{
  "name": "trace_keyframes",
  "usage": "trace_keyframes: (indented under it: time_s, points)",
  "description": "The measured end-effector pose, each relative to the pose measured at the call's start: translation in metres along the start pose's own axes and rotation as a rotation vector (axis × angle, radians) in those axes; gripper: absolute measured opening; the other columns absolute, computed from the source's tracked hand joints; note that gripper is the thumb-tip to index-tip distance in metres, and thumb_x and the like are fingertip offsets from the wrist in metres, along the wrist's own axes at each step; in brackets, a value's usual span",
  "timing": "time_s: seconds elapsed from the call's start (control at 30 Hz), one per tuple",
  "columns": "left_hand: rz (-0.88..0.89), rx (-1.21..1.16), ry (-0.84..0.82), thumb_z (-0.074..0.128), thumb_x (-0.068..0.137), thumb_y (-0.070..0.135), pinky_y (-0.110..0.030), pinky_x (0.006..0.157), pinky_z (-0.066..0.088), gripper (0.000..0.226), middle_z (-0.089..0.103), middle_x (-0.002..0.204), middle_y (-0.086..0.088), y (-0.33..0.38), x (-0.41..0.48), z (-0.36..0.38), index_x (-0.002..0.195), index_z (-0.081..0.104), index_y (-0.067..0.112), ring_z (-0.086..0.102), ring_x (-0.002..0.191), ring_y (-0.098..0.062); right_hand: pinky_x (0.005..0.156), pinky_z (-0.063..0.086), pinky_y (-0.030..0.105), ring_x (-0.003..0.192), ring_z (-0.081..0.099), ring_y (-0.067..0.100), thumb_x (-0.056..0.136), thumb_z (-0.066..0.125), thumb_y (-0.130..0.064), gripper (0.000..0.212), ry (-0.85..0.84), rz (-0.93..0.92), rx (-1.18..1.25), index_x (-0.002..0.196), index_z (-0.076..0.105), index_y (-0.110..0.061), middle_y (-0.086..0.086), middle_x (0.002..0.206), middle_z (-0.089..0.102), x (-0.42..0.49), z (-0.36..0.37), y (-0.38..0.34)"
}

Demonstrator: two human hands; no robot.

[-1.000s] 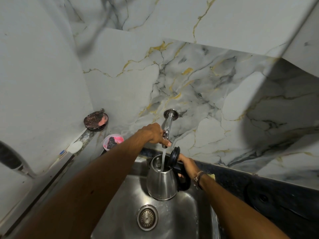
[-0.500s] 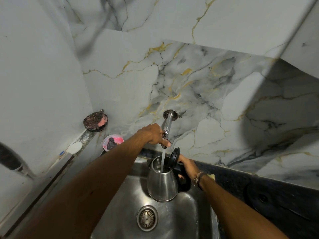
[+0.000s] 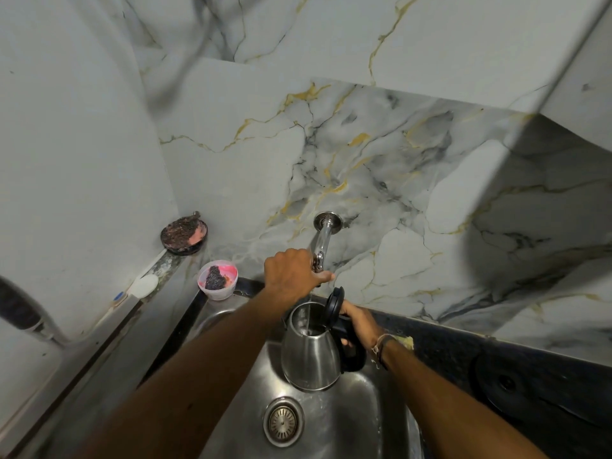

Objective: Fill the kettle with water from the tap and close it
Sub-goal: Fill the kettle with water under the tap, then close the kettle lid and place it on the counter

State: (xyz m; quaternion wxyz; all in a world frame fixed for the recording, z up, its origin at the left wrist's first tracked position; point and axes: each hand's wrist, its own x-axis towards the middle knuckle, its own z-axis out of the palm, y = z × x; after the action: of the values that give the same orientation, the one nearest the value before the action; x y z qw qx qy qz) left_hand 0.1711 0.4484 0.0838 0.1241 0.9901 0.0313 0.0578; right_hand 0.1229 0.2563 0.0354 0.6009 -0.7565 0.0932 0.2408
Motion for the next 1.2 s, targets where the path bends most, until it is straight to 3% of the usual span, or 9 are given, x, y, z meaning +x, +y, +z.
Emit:
trace_keyframes:
  time_s: [0.3,0.4,0.53,0.7,0.77,0.83,0.97,1.1,1.2]
  points:
    - [-0.089,-0.247,0.052,0.058,0.069,0.103,-0.037,0.071,0.055,0.075,0.068,0.073,0.010,-0.003,-0.010,0.009,0.072,0.058,0.028,0.069,0.072,-0.016,0.055,0.049,0.027,0.053,0.061,0.016,0.095,0.064,-0.062,0.055,0.011,-0.035,-0.017,0.086,0.082,-0.010,0.007,0.064,0.071,0.003,-0.005,0.005]
    - [-0.180,-0.770,0.101,0.044,0.080,0.102,-0.034,0.084,0.056,0.078,0.076,0.104,0.015,-0.024,-0.030,0.023,0.108,0.072,0.036,0.074,0.098,-0.011,0.052,0.048,0.026,0.050,0.060,0.017,0.070,0.065,-0.071,0.064,-0.002,-0.039,0.000,0.081,0.082,-0.011,0.007,0.060,0.069,0.003,-0.007,0.005]
    - [-0.328,-1.237,-0.017,0.071,0.079,0.065,-0.050,0.114,0.052,0.099,0.057,0.156,-0.018,-0.053,-0.083,0.064,0.161,0.045,0.016,0.057,0.143,-0.040,0.053,0.047,0.028,0.054,0.063,0.018,0.069,0.067,-0.072,0.062,-0.013,-0.068,0.052,0.081,0.085,-0.015,0.013,0.070,0.072,-0.004,-0.018,0.014]
    - [-0.305,-1.131,-0.293,0.099,0.030,0.080,-0.053,0.127,0.040,0.174,0.034,0.176,-0.012,-0.058,-0.159,0.114,0.174,0.021,0.021,0.035,0.162,-0.035,0.070,0.050,0.039,0.081,0.065,0.036,0.070,0.072,-0.077,0.068,-0.019,-0.085,0.084,0.086,0.088,-0.012,0.032,0.086,0.076,-0.016,-0.031,0.021]
    - [-0.214,-1.111,-0.339,0.112,0.028,0.058,-0.040,0.125,0.046,0.174,0.043,0.172,-0.004,-0.041,-0.179,0.126,0.172,0.022,0.024,0.042,0.159,-0.028,0.075,0.053,0.038,0.085,0.070,0.033,0.066,0.076,-0.081,0.067,-0.027,-0.081,0.090,0.084,0.090,-0.018,0.016,0.086,0.081,-0.027,-0.041,0.026]
    - [-0.194,-1.093,-0.323,0.117,0.025,0.043,-0.049,0.123,0.049,0.178,0.047,0.168,-0.004,-0.018,-0.190,0.134,0.172,0.019,0.021,0.048,0.155,-0.026,0.078,0.056,0.038,0.087,0.072,0.028,0.053,0.080,-0.090,0.074,-0.022,-0.097,0.079,0.082,0.091,-0.023,0.008,0.086,0.083,-0.040,-0.053,0.032]
    - [-0.225,-1.180,-0.169,0.118,0.026,0.041,-0.058,0.110,0.058,0.161,0.064,0.153,-0.003,0.027,-0.204,0.145,0.164,0.038,0.023,0.064,0.138,-0.027,0.096,0.059,0.045,0.090,0.082,0.023,0.052,0.079,-0.091,0.083,-0.016,-0.133,0.076,0.090,0.092,-0.019,0.010,0.094,0.088,-0.067,-0.082,0.046]
    - [-0.174,-1.177,-0.158,0.117,0.028,0.047,-0.056,0.107,0.060,0.156,0.066,0.149,0.000,0.068,-0.216,0.152,0.162,0.041,0.029,0.067,0.134,-0.024,0.075,0.058,0.037,0.088,0.071,0.035,0.067,0.074,-0.077,0.063,0.015,-0.058,0.095,0.085,0.092,-0.019,0.023,0.097,0.076,-0.096,-0.122,0.059]
    - [-0.156,-1.148,-0.172,0.117,0.030,0.046,-0.056,0.107,0.061,0.156,0.064,0.152,0.002,0.101,-0.226,0.159,0.164,0.038,0.035,0.065,0.136,-0.026,0.090,0.052,0.046,0.093,0.066,0.037,0.072,0.069,-0.073,0.056,0.018,-0.021,0.070,0.081,0.091,-0.022,0.027,0.101,0.072,-0.114,-0.156,0.068]
